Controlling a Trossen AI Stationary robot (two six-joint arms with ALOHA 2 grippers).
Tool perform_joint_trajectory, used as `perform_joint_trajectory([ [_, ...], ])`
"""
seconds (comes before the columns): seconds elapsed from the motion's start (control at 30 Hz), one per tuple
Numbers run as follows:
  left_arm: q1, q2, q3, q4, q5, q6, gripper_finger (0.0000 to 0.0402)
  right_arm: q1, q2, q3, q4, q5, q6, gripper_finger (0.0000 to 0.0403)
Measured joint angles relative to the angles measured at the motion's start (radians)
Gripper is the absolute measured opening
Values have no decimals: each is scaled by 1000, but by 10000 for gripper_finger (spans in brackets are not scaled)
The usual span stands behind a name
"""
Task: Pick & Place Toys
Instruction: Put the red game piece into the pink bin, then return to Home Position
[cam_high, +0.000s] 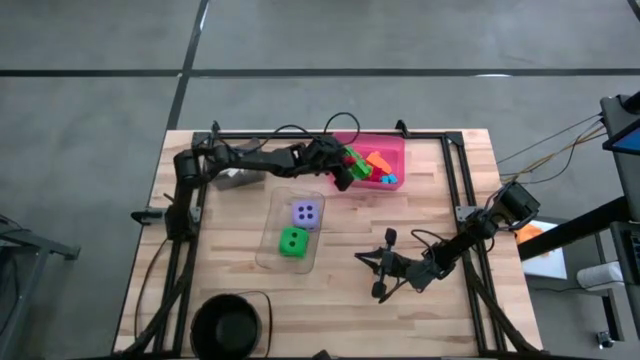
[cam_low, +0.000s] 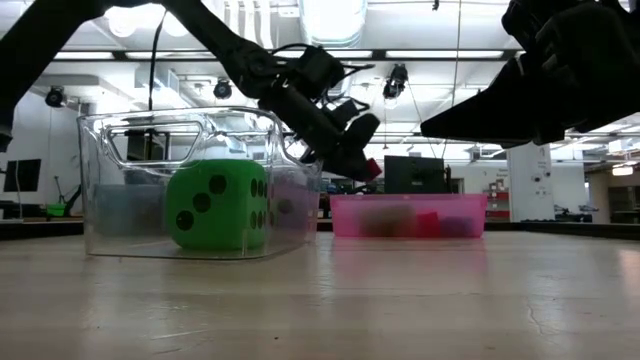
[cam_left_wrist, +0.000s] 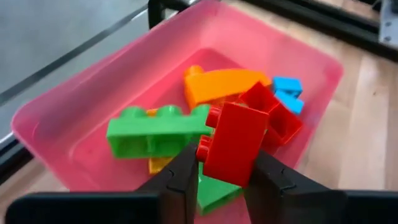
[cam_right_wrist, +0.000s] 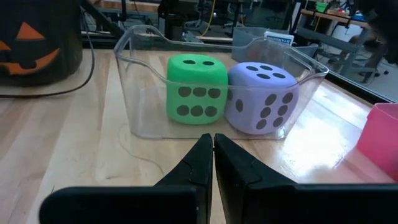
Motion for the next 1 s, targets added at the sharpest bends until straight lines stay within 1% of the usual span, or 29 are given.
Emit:
perform_joint_trajectory([
  [0.07,2,0,-4,-13,0,0,121,0,0,0,2,0,-3,18],
  [0.17,2,0,-5,-22,4,0,181,-3,0,0,2,0,-8,18],
  [0.27,2,0,-6,-27,4,0,233,-9,0,0,2,0,-15,18],
  [0.37,2,0,-6,-26,3,23,272,-16,0,0,2,0,-23,18],
  [0.47,2,-4,3,-44,3,17,299,-24,0,0,2,0,-27,18],
  [0.63,1,-72,-37,-76,2,-11,326,-34,0,0,2,0,-35,18],
  [0.7,-8,-118,-69,-51,2,-8,331,-34,0,0,1,0,-35,18],
  [0.77,-25,-189,-123,0,31,23,333,-35,0,0,-1,0,-35,18],
  [0.9,-76,-376,-270,155,142,79,334,-37,-1,0,-2,-1,-42,18],
  [1.0,-121,-538,-412,241,156,96,334,-40,-1,0,-4,-1,-41,18],
])
